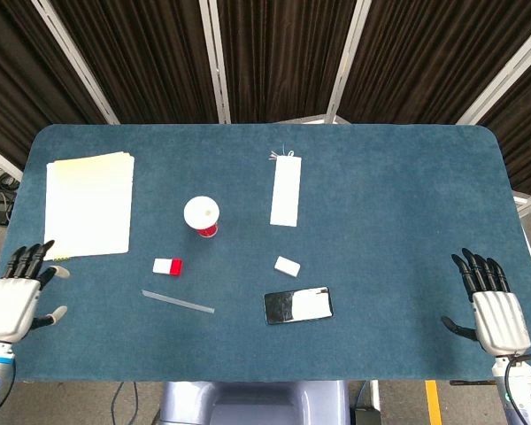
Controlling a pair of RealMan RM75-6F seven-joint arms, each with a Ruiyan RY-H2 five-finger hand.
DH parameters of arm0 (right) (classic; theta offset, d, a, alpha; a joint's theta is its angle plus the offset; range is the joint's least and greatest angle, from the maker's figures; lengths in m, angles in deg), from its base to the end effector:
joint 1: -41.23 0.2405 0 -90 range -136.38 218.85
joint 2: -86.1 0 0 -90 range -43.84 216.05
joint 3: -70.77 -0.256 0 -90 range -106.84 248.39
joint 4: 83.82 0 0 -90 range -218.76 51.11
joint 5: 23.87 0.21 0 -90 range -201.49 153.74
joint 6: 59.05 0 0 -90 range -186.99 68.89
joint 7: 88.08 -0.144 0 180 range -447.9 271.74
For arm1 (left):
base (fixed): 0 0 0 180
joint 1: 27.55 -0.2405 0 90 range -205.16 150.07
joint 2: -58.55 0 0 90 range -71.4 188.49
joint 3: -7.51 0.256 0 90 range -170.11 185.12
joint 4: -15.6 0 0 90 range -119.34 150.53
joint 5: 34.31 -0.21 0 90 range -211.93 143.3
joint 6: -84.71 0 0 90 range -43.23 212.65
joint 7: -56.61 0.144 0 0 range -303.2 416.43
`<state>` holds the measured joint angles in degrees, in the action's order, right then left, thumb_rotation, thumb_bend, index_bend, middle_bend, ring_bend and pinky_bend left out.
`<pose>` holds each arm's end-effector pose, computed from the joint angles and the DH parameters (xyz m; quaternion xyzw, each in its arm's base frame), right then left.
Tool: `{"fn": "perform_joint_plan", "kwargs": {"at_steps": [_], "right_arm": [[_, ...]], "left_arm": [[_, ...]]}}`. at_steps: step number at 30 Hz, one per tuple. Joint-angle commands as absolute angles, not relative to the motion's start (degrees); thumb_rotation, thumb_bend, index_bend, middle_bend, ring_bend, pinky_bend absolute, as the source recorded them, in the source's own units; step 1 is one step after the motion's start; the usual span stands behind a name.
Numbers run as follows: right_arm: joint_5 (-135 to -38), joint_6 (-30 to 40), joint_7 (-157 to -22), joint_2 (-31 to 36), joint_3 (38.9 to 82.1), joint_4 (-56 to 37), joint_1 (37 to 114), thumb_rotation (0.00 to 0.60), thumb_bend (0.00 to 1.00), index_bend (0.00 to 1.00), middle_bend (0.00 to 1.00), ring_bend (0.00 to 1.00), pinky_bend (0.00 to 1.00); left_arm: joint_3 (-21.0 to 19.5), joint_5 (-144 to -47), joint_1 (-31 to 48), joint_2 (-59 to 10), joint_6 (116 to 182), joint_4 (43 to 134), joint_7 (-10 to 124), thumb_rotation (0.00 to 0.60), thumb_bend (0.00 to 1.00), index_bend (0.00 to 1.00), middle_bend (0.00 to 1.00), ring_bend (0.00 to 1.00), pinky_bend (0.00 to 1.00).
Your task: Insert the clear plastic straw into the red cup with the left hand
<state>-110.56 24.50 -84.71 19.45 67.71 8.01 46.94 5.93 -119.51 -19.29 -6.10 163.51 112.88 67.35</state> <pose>-0.3055 -0.1861 0.1419 0.6106 -0.3802 0.3824 0.5800 -0.2903 0.1909 0.1311 -0.6514 -0.3783 -0.3394 0.5634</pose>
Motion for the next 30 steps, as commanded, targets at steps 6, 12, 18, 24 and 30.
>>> {"fn": "perform_joint_plan", "kwargs": {"at_steps": [6,12,18,24,30], "right_arm": [[-110.3,24.4,-84.9,19.5,67.7,8.1,46.9,0.6,0.12,0.0,0.0,0.0,0.0],[-110.2,24.2,-85.3,19.7,67.6,8.2,46.9,0.6,0.13,0.0,0.0,0.0,0.0],[-110.0,24.0,-85.6,19.8,67.6,8.3,47.0,0.6,0.12,0.0,0.0,0.0,0.0],[-109.8,23.9,-85.7,19.9,67.6,8.4,47.0,0.6,0.12,0.0,0.0,0.0,0.0],[-109.7,23.9,-85.8,19.9,67.5,8.4,46.9,0.6,0.13,0.0,0.0,0.0,0.0]], "left_arm": [[6.1,-116.6,-14.3,-8.7,155.1,117.0,75.0,0.6,0.26,0.45,0.0,0.0,0.0],[5.2,-111.9,-11.2,-12.8,150.3,117.1,80.1,0.6,0.33,0.48,0.0,0.0,0.0],[4.4,-107.5,-8.6,-16.5,147.4,115.7,84.0,0.6,0.39,0.48,0.0,0.0,0.0],[3.7,-104.5,-6.3,-19.4,145.7,114.1,86.4,0.6,0.39,0.48,0.0,0.0,0.0],[3.1,-101.7,-3.9,-22.3,144.0,113.1,89.2,0.6,0.39,0.49,0.0,0.0,0.0]]}}
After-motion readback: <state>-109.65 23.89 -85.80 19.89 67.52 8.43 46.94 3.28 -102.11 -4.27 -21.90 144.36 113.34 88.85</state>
